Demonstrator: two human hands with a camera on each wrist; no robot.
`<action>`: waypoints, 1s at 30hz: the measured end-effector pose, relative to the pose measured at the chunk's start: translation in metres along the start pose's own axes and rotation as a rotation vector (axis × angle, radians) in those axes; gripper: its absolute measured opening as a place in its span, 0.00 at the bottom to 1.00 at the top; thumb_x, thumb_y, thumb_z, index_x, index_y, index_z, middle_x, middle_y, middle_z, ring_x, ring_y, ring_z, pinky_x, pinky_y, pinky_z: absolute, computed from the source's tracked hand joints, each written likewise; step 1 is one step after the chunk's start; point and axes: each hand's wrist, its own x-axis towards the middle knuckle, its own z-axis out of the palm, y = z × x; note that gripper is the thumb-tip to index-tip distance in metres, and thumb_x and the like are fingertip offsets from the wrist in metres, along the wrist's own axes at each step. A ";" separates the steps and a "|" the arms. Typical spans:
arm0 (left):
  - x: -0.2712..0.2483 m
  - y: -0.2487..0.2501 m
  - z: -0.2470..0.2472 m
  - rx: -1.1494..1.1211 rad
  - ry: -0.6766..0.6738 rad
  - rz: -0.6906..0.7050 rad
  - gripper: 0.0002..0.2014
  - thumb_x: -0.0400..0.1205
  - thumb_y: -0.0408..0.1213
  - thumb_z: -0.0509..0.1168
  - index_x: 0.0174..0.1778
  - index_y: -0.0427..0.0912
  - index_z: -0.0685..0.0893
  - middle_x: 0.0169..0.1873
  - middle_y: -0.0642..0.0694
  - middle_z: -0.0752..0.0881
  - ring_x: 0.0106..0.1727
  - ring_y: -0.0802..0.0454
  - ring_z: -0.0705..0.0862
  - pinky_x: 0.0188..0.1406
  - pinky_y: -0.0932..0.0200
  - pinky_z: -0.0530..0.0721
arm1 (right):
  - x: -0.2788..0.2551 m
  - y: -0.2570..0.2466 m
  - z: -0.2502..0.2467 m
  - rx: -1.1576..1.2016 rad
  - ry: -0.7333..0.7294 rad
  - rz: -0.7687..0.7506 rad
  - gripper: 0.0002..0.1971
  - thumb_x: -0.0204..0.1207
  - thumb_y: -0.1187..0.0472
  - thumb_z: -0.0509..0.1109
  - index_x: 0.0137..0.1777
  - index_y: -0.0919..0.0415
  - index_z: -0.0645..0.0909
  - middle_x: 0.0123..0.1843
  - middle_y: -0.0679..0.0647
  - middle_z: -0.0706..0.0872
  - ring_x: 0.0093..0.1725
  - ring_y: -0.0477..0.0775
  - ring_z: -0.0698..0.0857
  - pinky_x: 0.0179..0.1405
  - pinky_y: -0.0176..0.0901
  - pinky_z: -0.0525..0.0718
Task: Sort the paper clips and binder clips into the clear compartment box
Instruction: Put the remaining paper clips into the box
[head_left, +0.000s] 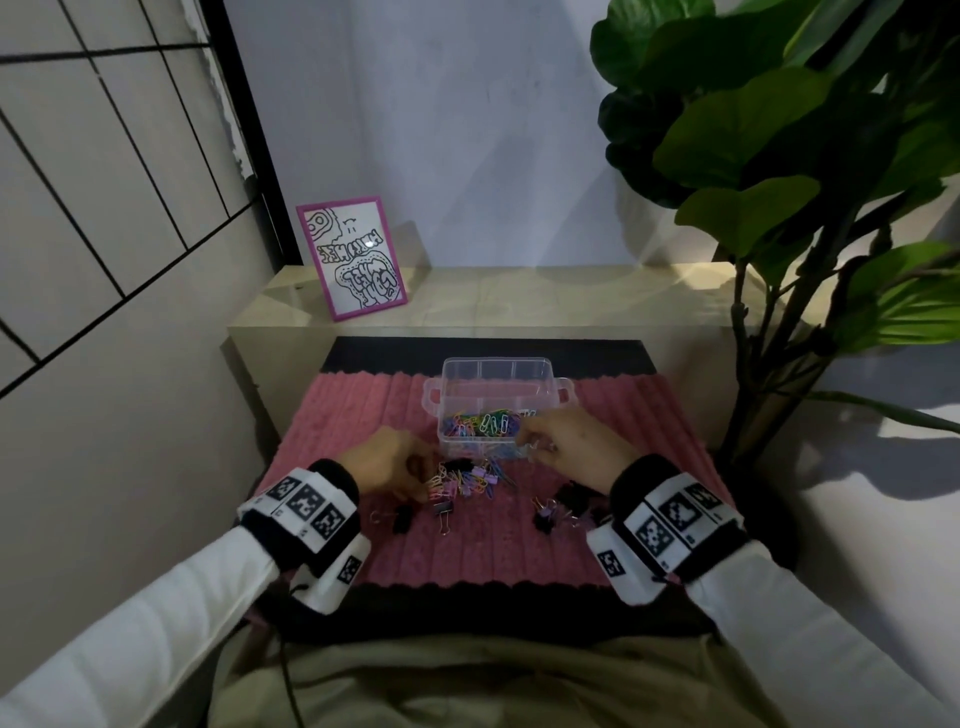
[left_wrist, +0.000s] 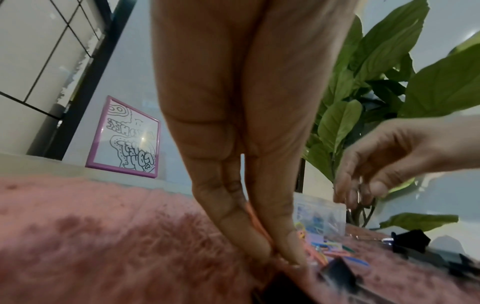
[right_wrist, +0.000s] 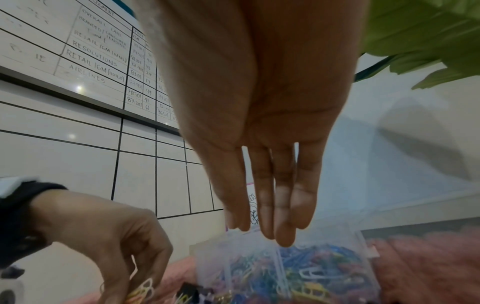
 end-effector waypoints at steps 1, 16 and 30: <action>-0.003 -0.001 -0.002 0.005 0.000 -0.004 0.11 0.69 0.36 0.76 0.45 0.39 0.85 0.31 0.55 0.82 0.30 0.61 0.79 0.25 0.76 0.73 | -0.001 -0.001 0.002 0.012 -0.011 0.000 0.10 0.77 0.66 0.65 0.57 0.62 0.81 0.55 0.59 0.86 0.53 0.55 0.84 0.53 0.48 0.82; -0.016 0.002 -0.019 0.094 -0.018 -0.014 0.09 0.73 0.38 0.72 0.49 0.42 0.86 0.39 0.54 0.83 0.35 0.65 0.77 0.32 0.75 0.70 | 0.029 -0.053 0.049 -0.230 -0.142 0.001 0.11 0.76 0.68 0.65 0.57 0.70 0.80 0.56 0.66 0.83 0.56 0.65 0.83 0.48 0.52 0.80; 0.006 0.028 -0.036 -0.015 0.110 0.061 0.09 0.73 0.34 0.72 0.47 0.38 0.87 0.38 0.50 0.84 0.34 0.61 0.79 0.30 0.83 0.73 | 0.011 -0.032 0.046 -0.091 -0.229 0.108 0.23 0.72 0.57 0.73 0.63 0.65 0.72 0.65 0.63 0.78 0.64 0.63 0.78 0.59 0.52 0.78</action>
